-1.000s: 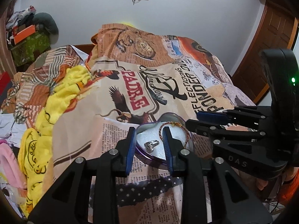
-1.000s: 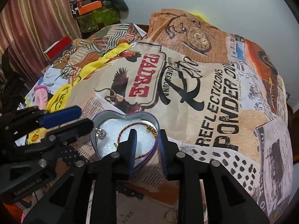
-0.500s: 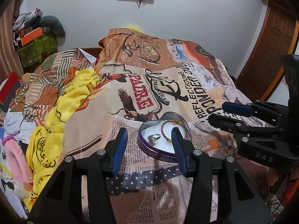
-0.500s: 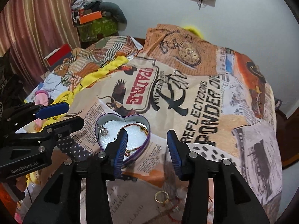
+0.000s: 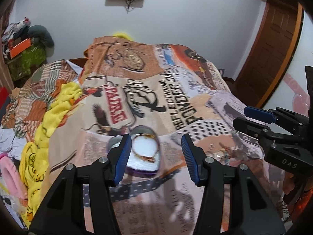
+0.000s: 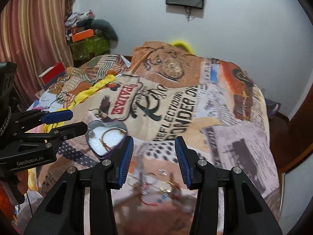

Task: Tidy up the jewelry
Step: 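Move both open tools back to the remaining jewelry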

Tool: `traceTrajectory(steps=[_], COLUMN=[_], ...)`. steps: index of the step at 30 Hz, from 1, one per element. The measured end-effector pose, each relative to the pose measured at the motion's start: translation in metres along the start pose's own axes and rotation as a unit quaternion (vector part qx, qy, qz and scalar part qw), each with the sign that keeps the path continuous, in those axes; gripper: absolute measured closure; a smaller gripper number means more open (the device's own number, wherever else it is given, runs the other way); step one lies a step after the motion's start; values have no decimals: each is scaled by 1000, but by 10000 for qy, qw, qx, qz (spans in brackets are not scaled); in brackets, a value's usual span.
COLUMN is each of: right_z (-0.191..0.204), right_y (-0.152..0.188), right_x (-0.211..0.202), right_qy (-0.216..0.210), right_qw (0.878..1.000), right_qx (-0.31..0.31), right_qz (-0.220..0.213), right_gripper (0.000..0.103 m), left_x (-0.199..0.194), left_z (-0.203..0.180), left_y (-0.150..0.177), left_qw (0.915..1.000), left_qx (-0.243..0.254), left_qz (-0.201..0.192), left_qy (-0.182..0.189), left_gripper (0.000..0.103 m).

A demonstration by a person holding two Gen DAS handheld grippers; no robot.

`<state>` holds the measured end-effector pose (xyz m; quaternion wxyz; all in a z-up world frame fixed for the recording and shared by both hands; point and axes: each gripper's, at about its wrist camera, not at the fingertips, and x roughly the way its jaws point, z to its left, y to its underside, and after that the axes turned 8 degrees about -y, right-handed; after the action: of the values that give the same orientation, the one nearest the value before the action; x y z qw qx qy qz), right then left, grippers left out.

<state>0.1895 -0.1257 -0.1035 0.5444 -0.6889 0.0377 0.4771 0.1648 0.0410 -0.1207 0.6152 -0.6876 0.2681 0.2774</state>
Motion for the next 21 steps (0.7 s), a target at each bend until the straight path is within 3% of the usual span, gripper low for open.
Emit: traceTrajectory(steps=[11,21], right_z=[-52,-77], right_y=[33,62], right_x=[-8,2], right_qy=[348,-15], right_qw=[9983,9944], right_qx=[392,820], right_qz=[263,660], right_gripper=[63,63], left_x=[35,59], left_z=[-50,-81], left_y=[6,25], left_qw=[9978,9928], left_qx=[411,754], left_qz=[397,727], left_qy=[327,579], left_gripper=[51,51])
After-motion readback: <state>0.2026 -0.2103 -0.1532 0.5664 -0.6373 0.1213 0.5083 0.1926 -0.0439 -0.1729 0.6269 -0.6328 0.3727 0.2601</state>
